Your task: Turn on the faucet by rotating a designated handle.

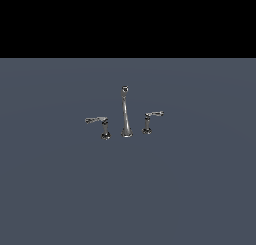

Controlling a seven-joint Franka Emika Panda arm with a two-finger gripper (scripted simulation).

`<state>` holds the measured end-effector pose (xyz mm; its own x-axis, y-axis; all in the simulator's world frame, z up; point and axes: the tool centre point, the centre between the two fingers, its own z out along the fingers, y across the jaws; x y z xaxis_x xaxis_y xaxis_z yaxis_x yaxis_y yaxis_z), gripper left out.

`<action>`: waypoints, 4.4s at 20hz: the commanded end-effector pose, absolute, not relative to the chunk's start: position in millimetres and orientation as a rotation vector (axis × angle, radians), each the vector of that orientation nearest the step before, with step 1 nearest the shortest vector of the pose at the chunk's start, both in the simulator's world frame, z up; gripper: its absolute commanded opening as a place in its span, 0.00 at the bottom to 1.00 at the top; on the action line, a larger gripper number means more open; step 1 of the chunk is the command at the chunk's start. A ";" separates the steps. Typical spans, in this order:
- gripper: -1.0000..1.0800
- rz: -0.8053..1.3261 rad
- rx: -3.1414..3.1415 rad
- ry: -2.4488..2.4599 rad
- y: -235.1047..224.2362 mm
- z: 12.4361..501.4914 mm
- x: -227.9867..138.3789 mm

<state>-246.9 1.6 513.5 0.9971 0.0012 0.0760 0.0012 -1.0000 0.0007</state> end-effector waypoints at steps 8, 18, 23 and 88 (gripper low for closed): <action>0.00 0.117 3.139 -0.046 4.6 504.0 -238.8; 0.00 0.106 3.128 -0.277 15.7 458.2 -198.3; 0.00 0.097 3.110 -0.448 20.3 424.0 -167.2; 0.00 0.000 2.437 -1.982 -111.6 85.6 95.9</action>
<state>97.7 -109.8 85.4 0.2043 -0.9789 0.0003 -0.9789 -0.2043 0.0003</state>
